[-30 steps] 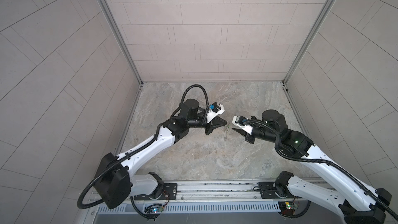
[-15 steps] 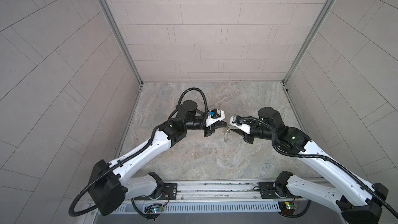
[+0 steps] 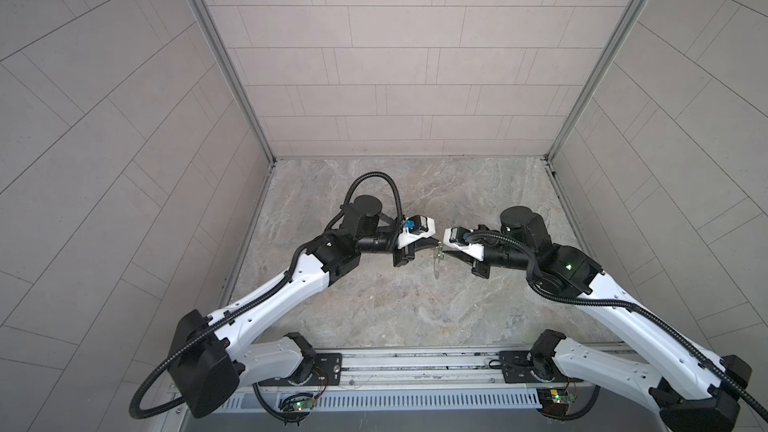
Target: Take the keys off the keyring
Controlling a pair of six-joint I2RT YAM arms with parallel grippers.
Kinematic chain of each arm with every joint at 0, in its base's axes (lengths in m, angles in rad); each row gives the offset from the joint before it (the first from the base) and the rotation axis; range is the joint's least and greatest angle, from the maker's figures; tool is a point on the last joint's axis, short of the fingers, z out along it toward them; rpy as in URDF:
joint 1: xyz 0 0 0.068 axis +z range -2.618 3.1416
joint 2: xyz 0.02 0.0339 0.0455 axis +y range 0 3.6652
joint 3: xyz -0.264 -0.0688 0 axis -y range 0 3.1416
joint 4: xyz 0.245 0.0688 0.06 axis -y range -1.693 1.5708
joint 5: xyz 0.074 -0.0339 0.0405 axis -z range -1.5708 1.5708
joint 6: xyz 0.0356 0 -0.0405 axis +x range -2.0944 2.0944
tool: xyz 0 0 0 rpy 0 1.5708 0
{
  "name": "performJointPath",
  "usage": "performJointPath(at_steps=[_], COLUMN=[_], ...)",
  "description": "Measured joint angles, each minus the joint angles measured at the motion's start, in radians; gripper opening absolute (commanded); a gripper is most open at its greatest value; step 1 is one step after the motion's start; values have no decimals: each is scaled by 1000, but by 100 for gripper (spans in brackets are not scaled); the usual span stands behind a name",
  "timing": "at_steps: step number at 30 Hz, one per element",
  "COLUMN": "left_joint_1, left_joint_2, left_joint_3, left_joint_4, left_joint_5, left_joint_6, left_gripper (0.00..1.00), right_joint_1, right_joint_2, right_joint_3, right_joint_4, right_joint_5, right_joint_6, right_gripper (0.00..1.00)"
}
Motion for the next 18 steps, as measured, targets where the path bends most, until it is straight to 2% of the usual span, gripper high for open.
performJointPath(at_steps=[7, 14, 18], left_joint_1=[-25, -61, -89], left_joint_2=[-12, -70, -89], left_joint_3=[-8, -57, -77], left_joint_4=[-6, 10, 23], left_joint_5=[-49, -134, -192], left_joint_6=[56, 147, 210], left_gripper=[0, 0, 0], right_joint_1=[1, 1, 1], right_joint_2=[-5, -70, -92], right_joint_3=[15, 13, 8], right_joint_4=[-8, -73, -78], right_joint_5=[8, 122, 145], right_joint_6=[-41, -95, -100], right_gripper=[30, 30, 30])
